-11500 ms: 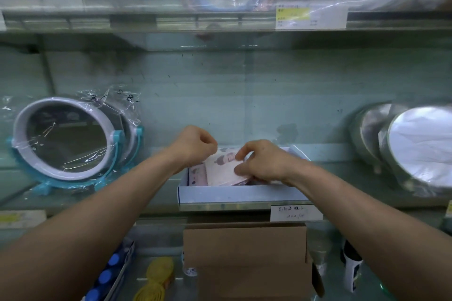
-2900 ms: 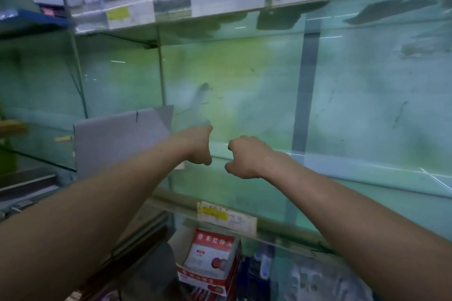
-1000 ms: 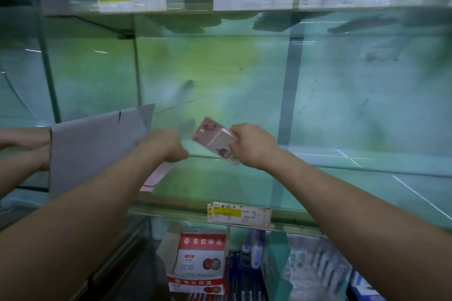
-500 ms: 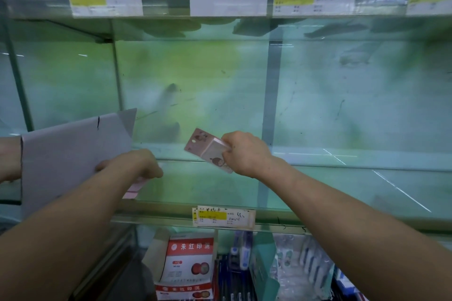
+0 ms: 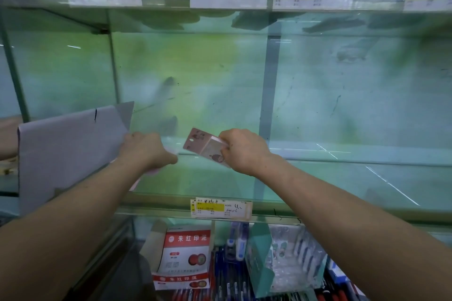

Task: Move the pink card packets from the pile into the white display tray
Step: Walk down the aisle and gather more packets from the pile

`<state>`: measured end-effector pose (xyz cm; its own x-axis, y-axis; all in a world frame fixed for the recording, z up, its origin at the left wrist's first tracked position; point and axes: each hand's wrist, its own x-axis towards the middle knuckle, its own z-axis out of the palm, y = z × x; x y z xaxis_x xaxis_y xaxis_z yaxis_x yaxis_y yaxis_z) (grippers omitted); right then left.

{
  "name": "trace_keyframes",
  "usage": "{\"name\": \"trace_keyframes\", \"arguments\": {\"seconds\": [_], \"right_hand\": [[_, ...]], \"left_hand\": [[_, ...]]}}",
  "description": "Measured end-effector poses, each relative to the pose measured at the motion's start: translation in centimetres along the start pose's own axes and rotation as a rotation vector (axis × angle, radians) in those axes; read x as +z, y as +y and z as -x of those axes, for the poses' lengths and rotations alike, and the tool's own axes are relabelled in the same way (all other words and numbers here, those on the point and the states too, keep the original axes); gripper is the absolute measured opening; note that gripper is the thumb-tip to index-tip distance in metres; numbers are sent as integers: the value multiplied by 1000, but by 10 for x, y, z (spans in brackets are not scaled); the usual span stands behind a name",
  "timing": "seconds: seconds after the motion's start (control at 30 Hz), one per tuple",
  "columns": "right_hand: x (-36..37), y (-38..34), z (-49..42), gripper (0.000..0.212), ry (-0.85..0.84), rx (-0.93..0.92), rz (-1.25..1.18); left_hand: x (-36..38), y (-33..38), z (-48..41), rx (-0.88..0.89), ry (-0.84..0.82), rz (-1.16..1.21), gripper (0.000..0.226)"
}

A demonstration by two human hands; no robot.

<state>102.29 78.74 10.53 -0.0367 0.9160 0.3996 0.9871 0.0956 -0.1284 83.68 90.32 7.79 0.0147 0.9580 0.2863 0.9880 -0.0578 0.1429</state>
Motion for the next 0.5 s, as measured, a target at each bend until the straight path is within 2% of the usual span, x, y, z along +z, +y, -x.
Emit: {"name": "trace_keyframes", "arguments": {"seconds": [0.1, 0.37, 0.5], "right_hand": [[-2, 8, 4, 14, 17, 9, 12], [-26, 40, 38, 12, 58, 66, 4], [-54, 64, 69, 10, 101, 118, 26]], "left_hand": [[-3, 20, 6, 62, 16, 54, 73], [-16, 70, 27, 226, -5, 83, 54], [-28, 109, 51, 282, 5, 110, 57]]}}
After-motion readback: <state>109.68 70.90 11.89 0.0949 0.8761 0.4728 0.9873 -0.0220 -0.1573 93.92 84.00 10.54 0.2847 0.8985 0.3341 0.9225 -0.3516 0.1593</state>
